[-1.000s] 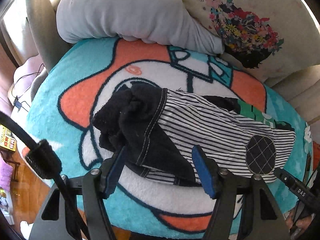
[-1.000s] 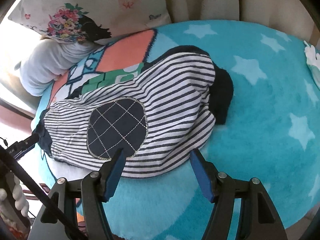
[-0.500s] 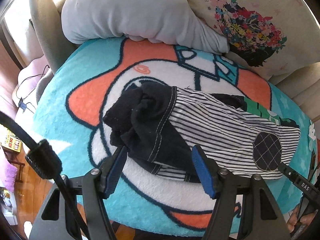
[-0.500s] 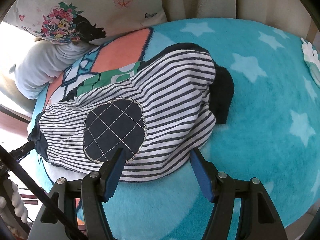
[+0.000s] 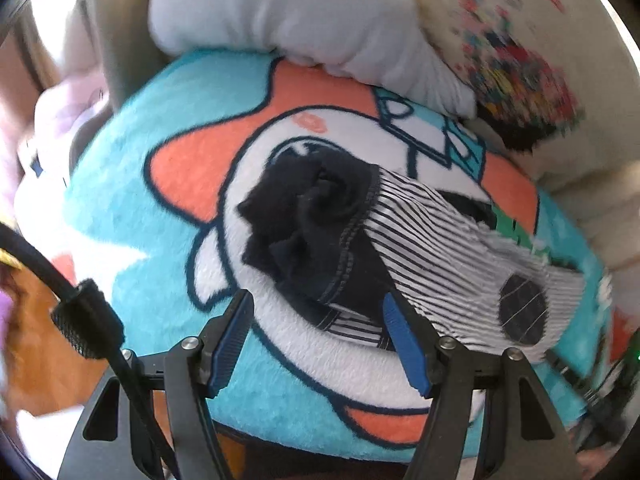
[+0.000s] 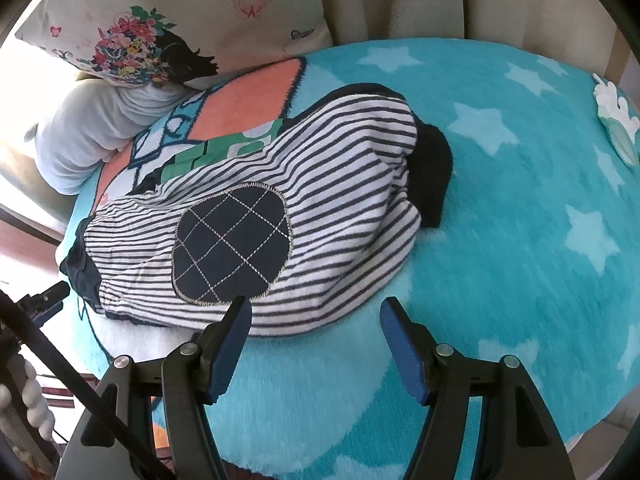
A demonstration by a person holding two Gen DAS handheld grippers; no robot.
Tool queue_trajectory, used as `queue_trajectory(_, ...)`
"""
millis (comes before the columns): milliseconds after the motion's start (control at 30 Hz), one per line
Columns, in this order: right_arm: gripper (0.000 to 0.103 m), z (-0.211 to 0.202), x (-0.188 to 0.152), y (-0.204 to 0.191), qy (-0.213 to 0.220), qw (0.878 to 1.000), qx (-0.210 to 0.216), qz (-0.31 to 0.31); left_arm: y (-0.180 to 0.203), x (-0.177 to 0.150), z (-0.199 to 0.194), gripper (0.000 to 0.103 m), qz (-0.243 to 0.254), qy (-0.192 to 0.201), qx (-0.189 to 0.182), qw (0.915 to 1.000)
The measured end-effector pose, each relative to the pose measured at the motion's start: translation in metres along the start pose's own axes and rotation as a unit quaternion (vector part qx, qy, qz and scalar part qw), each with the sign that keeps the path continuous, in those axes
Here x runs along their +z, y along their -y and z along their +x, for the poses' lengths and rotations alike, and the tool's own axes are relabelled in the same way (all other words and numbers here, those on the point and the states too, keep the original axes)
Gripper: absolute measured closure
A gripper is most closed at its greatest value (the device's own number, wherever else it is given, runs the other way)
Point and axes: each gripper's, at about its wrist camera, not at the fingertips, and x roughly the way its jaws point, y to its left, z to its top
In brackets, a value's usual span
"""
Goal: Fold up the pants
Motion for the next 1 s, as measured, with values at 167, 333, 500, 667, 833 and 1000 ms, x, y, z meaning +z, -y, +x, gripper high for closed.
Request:
queue_trajectory(167,0.032,-0.004,-0.007,0.013,-0.004,0.999,0.035,0.031,-0.038,-0.002,0.006,0.037,-0.092,-0.041,-0.099,0.99)
queue_trajectory(333,0.032,-0.001,-0.007,0.027,-0.013,0.993,0.083,0.087,-0.035,-0.01,0.023,0.039,-0.13,-0.09,-0.184,0.9702)
queue_trajectory(500,0.034,0.003,-0.002,0.037,-0.017,0.986,0.104,0.13,-0.02,-0.011,0.036,0.054,-0.129,-0.118,-0.207,0.9627)
queue_trajectory(667,0.041,-0.001,0.002,0.037,-0.013,0.984,0.113,0.14,-0.004,-0.001,0.033,0.055,-0.117,-0.116,-0.242,0.9563)
queue_trajectory(833,0.041,0.001,-0.002,0.041,-0.017,0.978,0.13,0.162,0.007,0.004,0.057,0.055,-0.121,-0.152,-0.246,0.9496)
queue_trajectory(1000,0.041,-0.002,-0.004,0.038,-0.013,0.979,0.126,0.159,0.014,0.002,0.075,0.055,-0.117,-0.175,-0.206,0.9557)
